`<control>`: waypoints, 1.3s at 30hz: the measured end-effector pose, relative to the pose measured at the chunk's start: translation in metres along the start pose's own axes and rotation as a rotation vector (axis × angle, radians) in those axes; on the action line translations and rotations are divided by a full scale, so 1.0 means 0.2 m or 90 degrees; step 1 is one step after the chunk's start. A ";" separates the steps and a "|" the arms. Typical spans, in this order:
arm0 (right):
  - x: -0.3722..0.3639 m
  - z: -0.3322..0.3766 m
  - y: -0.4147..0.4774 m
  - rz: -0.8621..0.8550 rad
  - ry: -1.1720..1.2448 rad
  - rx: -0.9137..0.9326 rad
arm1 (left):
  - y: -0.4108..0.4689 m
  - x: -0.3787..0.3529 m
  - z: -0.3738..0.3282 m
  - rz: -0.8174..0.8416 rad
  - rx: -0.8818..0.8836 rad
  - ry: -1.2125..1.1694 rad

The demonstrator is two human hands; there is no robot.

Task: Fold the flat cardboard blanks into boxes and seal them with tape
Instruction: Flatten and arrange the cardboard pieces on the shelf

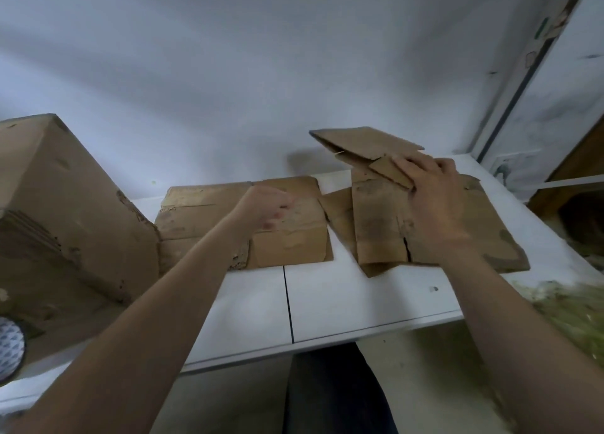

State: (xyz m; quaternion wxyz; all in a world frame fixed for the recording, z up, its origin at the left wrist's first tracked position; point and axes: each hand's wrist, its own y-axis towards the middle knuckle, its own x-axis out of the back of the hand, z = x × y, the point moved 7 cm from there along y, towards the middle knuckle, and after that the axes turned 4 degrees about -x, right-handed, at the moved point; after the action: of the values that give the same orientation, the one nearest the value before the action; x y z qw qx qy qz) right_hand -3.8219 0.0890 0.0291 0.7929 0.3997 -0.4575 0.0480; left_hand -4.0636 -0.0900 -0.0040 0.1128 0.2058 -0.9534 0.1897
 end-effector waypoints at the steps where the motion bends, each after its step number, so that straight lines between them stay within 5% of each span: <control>1: -0.03 -0.06 -0.03 0.031 -0.037 -0.035 | 0.04 0.00 0.08 -0.034 -0.001 0.082; 4: -0.26 -0.21 -0.19 0.302 -0.137 -0.104 | 0.14 -0.03 0.30 -0.109 -0.027 0.290; 6: -0.44 -0.28 -0.36 0.540 -0.135 -0.150 | 0.19 -0.10 0.42 -0.083 -0.002 0.360; 8: -0.55 -0.30 -0.50 0.663 -0.109 -0.167 | 0.23 -0.18 0.52 -0.032 0.023 0.390; 23: -0.73 -0.26 -0.52 0.641 -0.144 -0.189 | 0.41 -0.48 0.63 -0.091 0.119 0.658; 29: -0.74 -0.26 -0.46 0.596 -0.108 -0.194 | 0.40 -0.52 0.45 -0.103 -0.132 0.847; 39: -0.66 -0.20 -0.41 0.589 -0.088 -0.190 | 0.11 0.02 -0.13 -0.353 -0.314 0.601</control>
State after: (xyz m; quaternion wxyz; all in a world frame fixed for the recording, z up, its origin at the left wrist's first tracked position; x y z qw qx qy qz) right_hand -3.8346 0.0993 -0.1297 0.7046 0.0387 -0.6407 0.3024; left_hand -4.0734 -0.0625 0.0141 0.6138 0.3084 -0.7268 -0.0026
